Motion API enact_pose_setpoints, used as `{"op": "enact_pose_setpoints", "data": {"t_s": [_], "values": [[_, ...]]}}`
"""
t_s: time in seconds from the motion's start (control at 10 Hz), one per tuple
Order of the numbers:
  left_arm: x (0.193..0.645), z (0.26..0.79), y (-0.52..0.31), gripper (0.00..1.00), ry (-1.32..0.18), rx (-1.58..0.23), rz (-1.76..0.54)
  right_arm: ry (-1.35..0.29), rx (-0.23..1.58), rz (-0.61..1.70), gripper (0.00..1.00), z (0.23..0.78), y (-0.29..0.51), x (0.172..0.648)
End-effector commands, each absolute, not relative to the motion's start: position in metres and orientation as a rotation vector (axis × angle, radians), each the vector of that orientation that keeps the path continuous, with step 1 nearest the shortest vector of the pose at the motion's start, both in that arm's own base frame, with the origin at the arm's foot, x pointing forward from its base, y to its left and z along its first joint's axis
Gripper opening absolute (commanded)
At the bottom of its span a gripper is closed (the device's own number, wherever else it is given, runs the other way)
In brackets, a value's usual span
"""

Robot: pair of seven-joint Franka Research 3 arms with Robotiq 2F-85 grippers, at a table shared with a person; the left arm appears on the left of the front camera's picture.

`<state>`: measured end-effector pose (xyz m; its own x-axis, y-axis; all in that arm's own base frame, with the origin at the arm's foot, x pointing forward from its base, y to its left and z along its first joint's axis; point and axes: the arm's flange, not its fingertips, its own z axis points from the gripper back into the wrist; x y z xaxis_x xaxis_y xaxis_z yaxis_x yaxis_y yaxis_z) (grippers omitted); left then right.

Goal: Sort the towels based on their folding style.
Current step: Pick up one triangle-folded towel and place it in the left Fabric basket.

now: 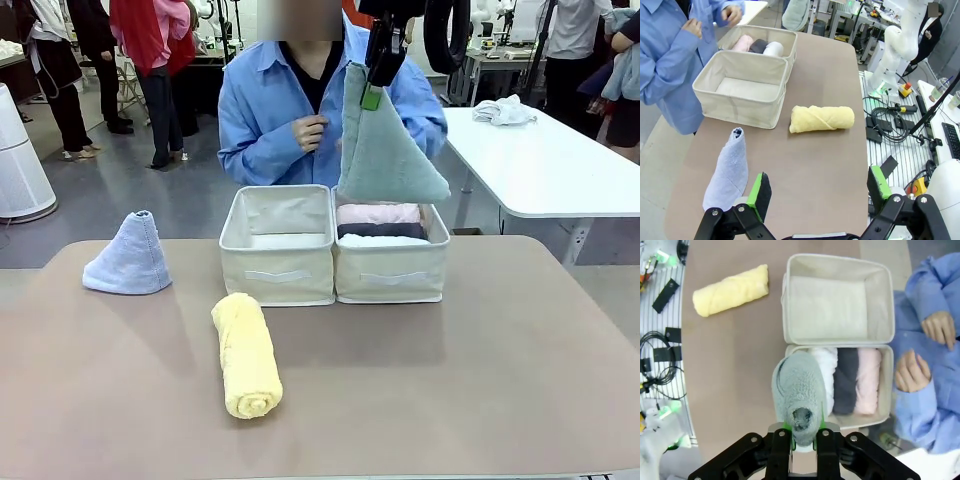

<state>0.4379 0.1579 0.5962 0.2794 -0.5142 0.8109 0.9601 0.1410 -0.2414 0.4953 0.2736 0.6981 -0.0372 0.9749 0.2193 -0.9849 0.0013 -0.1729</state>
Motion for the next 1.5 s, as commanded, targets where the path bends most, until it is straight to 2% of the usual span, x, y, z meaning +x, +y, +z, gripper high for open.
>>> {"op": "enact_pose_setpoints", "data": {"t_s": [0.0, 0.2, 0.3, 0.4, 0.5, 0.6, 0.7, 1.4], "values": [[0.437, 0.598, 0.157, 1.00, -0.648, -0.861, -1.169, -0.304, 0.042, 1.582, 0.17, 0.700, 0.274, 0.493], [0.437, 0.598, 0.157, 1.00, -0.648, -0.861, -1.169, -0.332, 0.039, 1.721, 0.17, 0.700, 0.328, 0.505], [0.437, 0.598, 0.157, 1.00, -0.648, -0.861, -1.169, -0.267, 0.002, 1.749, 0.17, 0.698, 0.343, 0.506], [0.437, 0.598, 0.157, 1.00, -0.648, -0.861, -1.169, -0.072, -0.082, 1.703, 0.17, 0.704, 0.325, 0.481], [0.437, 0.598, 0.157, 1.00, -0.648, -0.861, -1.169, -0.071, -0.222, 1.582, 0.17, 0.721, 0.289, 0.428], [0.437, 0.598, 0.157, 1.00, -0.648, -0.861, -1.169, -0.148, -0.304, 1.445, 0.17, 0.734, 0.260, 0.371], [0.437, 0.598, 0.157, 1.00, -0.648, -0.861, -1.169, -0.193, -0.332, 1.384, 0.17, 0.737, 0.249, 0.344], [0.437, 0.598, 0.157, 1.00, -0.648, -0.861, -1.169, -0.226, -0.313, 1.424, 0.17, 0.733, 0.246, 0.343]]}}
